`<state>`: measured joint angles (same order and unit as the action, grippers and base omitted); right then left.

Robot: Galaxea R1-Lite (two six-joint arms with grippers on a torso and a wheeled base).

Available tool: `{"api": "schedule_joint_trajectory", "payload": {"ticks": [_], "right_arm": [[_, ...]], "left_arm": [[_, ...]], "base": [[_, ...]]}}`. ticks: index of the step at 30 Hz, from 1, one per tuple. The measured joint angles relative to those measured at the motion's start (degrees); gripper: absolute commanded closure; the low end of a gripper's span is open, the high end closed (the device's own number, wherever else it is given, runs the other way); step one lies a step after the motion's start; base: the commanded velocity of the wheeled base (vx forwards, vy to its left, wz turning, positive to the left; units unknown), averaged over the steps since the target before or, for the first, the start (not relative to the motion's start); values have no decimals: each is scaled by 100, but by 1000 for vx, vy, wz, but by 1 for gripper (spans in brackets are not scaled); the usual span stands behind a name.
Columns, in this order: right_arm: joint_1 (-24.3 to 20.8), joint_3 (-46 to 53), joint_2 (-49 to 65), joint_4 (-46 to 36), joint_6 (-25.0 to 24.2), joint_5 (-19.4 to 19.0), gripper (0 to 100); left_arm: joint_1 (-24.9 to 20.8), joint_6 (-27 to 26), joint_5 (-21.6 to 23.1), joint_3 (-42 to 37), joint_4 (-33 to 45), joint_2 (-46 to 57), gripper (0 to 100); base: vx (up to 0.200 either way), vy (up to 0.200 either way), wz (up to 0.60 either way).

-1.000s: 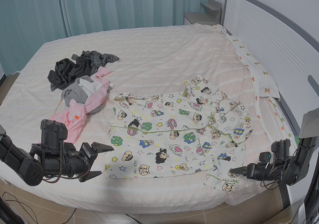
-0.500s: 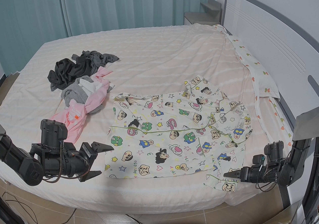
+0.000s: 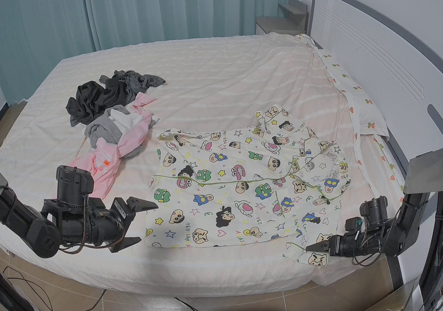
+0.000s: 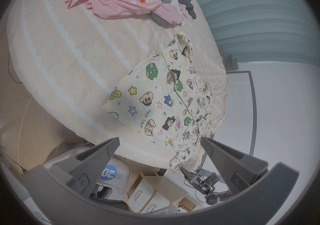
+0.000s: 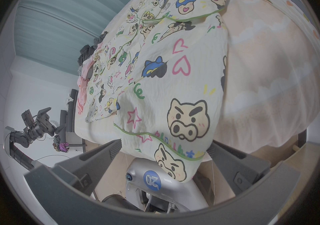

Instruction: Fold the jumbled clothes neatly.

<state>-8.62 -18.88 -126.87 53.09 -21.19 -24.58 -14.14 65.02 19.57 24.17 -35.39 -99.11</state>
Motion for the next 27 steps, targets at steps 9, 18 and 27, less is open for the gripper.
{"api": "schedule_joint_trajectory", "payload": {"ticks": [9,18,27], "right_arm": [[-146,-506,27,-708,6,134,0],[-229,-512,-6,-706,11,299,100],[-140,-385,129,-706,-65,238,100]], "left_arm": [[1,0,-13,0,0,11,0],[9,0,-13,21,0,18,0],[12,-5,-24,24,0,18,0]], "base": [[0,0,0],[0,0,0],[0,0,0]]}}
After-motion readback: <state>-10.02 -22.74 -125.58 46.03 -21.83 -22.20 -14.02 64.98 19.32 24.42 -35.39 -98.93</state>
